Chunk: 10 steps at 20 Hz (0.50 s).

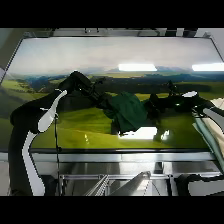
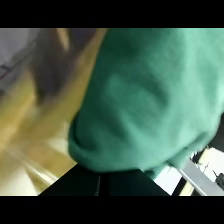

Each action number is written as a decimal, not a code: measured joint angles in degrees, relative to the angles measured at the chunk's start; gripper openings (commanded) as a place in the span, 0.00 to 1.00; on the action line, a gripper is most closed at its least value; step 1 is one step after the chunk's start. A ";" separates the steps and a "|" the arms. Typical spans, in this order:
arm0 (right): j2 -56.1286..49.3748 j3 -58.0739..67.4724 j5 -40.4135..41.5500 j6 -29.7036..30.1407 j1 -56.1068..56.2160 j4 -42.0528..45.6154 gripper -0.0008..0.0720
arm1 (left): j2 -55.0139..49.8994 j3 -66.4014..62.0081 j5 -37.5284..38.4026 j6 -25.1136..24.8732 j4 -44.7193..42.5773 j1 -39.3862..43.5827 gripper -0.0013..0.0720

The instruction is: Fold the shirts.

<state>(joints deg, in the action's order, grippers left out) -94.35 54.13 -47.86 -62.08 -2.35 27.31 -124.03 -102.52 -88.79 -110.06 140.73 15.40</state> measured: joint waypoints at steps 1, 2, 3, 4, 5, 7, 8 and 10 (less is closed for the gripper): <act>0.68 0.85 -1.31 0.37 0.00 -0.17 0.04 | 0.15 -1.68 -1.60 0.17 0.20 -0.26 0.05; 1.84 1.86 -2.47 0.87 -0.02 -0.66 0.04 | 0.74 -3.13 -2.78 0.61 0.28 -0.70 0.05; 3.34 2.97 -3.54 1.20 -0.09 -0.79 0.04 | 1.95 -4.68 -3.69 0.87 0.81 -1.29 0.05; 5.42 4.42 -4.39 1.36 -0.35 -0.79 0.04 | 3.61 -6.45 -4.48 1.03 1.42 -1.99 0.05; 7.80 6.19 -4.83 1.73 -0.76 -1.07 0.04 | 5.44 -8.31 -5.11 1.01 1.79 -2.67 0.05; 13.05 10.95 -5.62 2.64 -2.21 -1.40 0.04 | 10.47 -12.79 -5.31 0.52 2.58 -4.55 0.05; 15.93 13.97 -5.46 3.39 -3.43 -1.86 0.04 | 13.66 -14.84 -4.72 0.26 2.75 -5.81 0.05; 22.05 19.65 -5.35 5.18 -6.47 -3.96 0.04 | 21.05 -16.70 -2.93 -0.07 3.15 -8.68 0.05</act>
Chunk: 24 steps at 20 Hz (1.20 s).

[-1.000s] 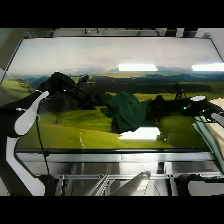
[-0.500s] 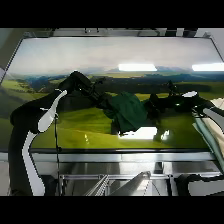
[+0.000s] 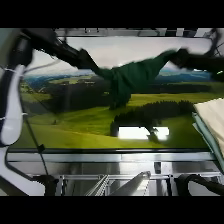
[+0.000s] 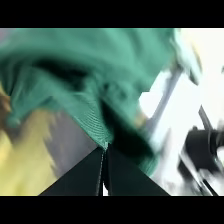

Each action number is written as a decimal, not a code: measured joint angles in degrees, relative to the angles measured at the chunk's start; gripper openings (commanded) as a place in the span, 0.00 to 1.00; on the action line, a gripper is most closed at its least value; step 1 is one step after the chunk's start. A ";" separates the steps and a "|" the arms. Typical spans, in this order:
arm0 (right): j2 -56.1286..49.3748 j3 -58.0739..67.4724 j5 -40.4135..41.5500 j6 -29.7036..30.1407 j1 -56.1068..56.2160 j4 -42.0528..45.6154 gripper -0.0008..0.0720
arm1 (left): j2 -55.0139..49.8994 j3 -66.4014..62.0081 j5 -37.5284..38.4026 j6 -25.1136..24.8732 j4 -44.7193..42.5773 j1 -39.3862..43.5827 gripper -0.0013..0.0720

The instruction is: Fold the shirts.

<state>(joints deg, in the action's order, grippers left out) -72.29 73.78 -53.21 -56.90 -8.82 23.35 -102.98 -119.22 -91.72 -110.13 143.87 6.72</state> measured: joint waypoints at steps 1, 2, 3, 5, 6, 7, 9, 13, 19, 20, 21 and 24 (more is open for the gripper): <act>3.58 2.19 -0.04 1.20 -1.68 -1.33 0.04 | 4.20 0.48 0.31 -0.33 0.02 -1.49 0.05; 6.97 3.58 -0.13 2.29 -3.08 -2.40 0.04 | 9.22 1.99 1.09 -0.92 0.09 -3.10 0.05; 11.41 4.87 -0.26 3.30 -4.63 -3.21 0.04 | 14.05 3.98 1.55 -1.60 0.07 -4.48 0.05; 18.82 6.16 -0.79 3.67 -6.45 -2.34 0.04 | 24.15 8.74 2.62 -3.17 0.04 -6.91 0.05; 21.94 6.54 -1.31 3.37 -6.97 -1.38 0.04 | 28.98 11.23 3.15 -4.00 0.02 -7.91 0.05; 24.74 6.82 -2.05 2.27 -7.39 -0.44 0.04 | 33.33 13.70 3.54 -4.52 0.02 -8.72 0.05; 28.11 7.10 -4.33 -0.52 -7.76 0.83 0.04 | 40.09 18.45 4.48 -5.25 -0.22 -9.86 0.05; 27.10 4.42 -7.87 -4.57 -5.35 2.03 0.04 | 46.12 27.67 6.69 -5.92 -1.38 -10.69 0.05; 8.15 -3.10 1.03 1.29 4.59 2.10 0.35 | 37.46 37.81 13.57 -8.63 -1.84 -10.97 0.08; 3.39 -3.56 2.73 2.78 5.68 1.62 0.74 | 34.47 39.12 15.30 -9.14 -1.95 -11.04 0.40; -0.83 -3.72 4.00 3.87 6.29 0.46 0.83 | 31.32 40.17 16.50 -9.42 -1.99 -11.23 0.72; -11.63 -4.07 3.30 5.70 5.62 -1.68 0.80 | 21.97 41.86 17.59 -9.49 -2.01 -13.18 1.00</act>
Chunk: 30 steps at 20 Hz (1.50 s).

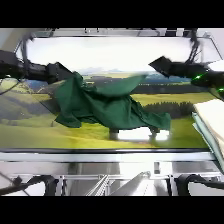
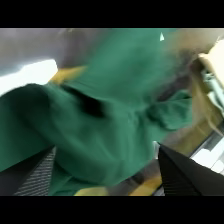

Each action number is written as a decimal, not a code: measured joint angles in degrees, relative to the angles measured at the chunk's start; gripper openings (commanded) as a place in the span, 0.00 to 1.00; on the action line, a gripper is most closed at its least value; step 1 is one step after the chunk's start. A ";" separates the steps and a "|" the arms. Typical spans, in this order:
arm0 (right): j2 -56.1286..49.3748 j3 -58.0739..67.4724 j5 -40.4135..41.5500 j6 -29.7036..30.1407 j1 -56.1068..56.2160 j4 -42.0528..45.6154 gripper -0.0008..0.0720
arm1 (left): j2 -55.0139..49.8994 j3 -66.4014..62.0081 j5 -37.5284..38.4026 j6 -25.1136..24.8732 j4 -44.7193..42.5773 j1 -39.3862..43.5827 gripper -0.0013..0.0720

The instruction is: Fold the shirts.

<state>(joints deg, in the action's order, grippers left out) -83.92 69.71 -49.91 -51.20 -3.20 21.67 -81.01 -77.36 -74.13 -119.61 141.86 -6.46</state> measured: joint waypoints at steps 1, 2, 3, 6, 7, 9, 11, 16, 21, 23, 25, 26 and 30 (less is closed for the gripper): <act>-2.14 0.00 -1.68 0.37 -1.44 -0.59 0.78 | -2.43 0.24 -0.13 0.46 0.00 -1.16 1.00; -3.58 -0.04 -3.96 0.72 -3.23 -0.70 0.77 | -4.72 0.42 -0.96 0.68 0.04 -2.67 1.00; -4.63 -0.09 -6.84 0.74 -5.53 -0.50 0.76 | -6.58 0.57 -2.08 1.57 0.02 -4.22 1.00; -6.14 -0.55 -16.79 0.22 -13.07 1.64 0.59 | -10.80 0.79 -7.23 3.65 0.02 -9.25 0.99; -6.40 -1.40 -20.24 -0.15 -15.78 2.75 0.59 | -11.76 0.83 -8.76 4.15 -0.26 -10.58 0.99; -6.71 -4.31 -25.18 -0.61 -20.04 4.44 0.59 | -13.05 0.87 -10.51 4.81 -2.10 -12.37 0.99; -6.86 -8.70 -28.24 -0.79 -23.37 5.51 0.59 | -13.81 0.87 -10.16 5.16 -5.44 -13.33 0.99; -6.86 -20.24 -29.81 1.64 -26.69 6.43 0.51 | -15.63 -1.57 -4.90 5.51 -7.48 -12.24 0.97; -6.78 -26.84 -25.66 1.79 -27.39 10.05 0.51 | -22.82 -12.85 -6.88 5.38 -8.66 -8.17 0.97; -6.62 -27.80 -25.00 0.94 -27.47 12.24 0.51 | -25.46 -17.46 -9.49 5.62 -9.07 -7.54 0.97; -5.70 -28.28 -25.35 0.02 -27.54 13.53 0.51 | -27.43 -21.42 -11.91 6.69 -9.97 -7.58 0.98; -4.79 -28.44 -25.51 -0.66 -27.82 14.14 0.52 | -28.06 -22.77 -12.83 7.17 -11.06 -7.87 0.98; -0.17 -28.70 -24.85 -5.33 -31.80 18.18 0.80 | -29.24 -23.34 -14.47 8.55 -15.32 -10.05 0.98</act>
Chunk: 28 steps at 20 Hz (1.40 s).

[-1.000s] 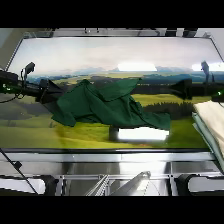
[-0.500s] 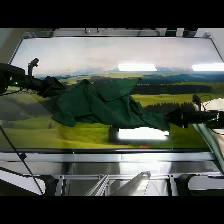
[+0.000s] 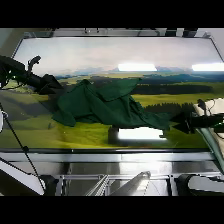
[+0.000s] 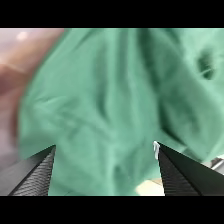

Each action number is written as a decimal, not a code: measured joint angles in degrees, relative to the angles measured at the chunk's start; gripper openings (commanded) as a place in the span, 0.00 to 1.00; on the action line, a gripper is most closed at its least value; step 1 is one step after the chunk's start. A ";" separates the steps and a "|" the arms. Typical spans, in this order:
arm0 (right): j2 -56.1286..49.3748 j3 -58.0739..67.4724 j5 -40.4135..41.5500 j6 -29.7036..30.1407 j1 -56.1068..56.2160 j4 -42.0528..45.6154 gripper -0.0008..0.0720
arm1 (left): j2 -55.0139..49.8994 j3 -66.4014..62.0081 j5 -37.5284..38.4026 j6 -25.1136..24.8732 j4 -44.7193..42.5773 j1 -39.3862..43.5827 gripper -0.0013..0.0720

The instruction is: Fold the shirts.

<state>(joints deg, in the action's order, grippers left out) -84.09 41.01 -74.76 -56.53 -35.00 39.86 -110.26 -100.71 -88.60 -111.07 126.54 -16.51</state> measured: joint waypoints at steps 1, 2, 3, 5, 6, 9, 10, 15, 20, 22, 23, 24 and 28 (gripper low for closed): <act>0.76 -0.13 0.79 -1.40 -1.11 1.33 0.80 | -0.11 0.63 -0.04 0.09 -0.52 -0.52 0.98; 1.29 -0.46 1.66 -2.56 -1.81 2.08 0.79 | -0.20 1.44 0.20 0.20 -1.03 -1.01 0.98; 1.62 -0.96 2.51 -3.41 -2.05 2.40 0.79 | -0.24 2.21 0.61 0.52 -1.25 -1.27 0.98; 2.05 -2.56 4.28 -4.02 -1.22 1.22 0.79 | -0.33 3.50 1.90 0.50 -1.44 -1.27 0.98; 2.10 -3.54 5.40 -4.44 -0.13 0.31 0.77 | -0.35 3.85 2.80 0.52 -1.62 -0.96 0.98; 0.76 -5.40 9.38 -4.61 4.74 -2.45 0.50 | -0.98 2.91 5.31 0.52 -1.66 1.01 0.98; -0.02 -5.73 10.32 -4.31 6.84 -4.00 0.50 | -1.66 1.60 6.21 0.52 -1.66 1.92 0.98; -2.91 -6.32 14.21 0.37 13.97 -11.08 0.04 | -8.63 -10.01 7.02 0.52 -1.86 8.17 0.98; -3.50 -6.38 14.40 2.21 15.65 -14.43 0.04 | -15.23 -16.76 10.45 0.52 -2.12 12.74 0.92; -3.61 -6.40 13.49 2.62 15.85 -14.91 0.04 | -15.89 -16.17 11.63 0.48 -1.81 12.79 0.70; -3.65 -6.43 12.85 2.62 15.91 -14.97 0.04 | -16.17 -15.87 11.96 0.26 -1.79 12.59 0.51; -3.67 -6.45 12.24 2.62 15.96 -15.06 0.04 | -16.41 -15.74 11.78 0.26 -1.88 12.37 0.19; -3.54 -6.47 10.25 2.62 16.00 -15.10 0.04 | -16.81 -15.82 5.60 0.04 -2.47 12.11 0.05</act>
<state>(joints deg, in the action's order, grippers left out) -87.64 34.54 -64.51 -53.91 -19.00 24.75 -127.07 -116.53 -83.00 -111.02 124.07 -4.40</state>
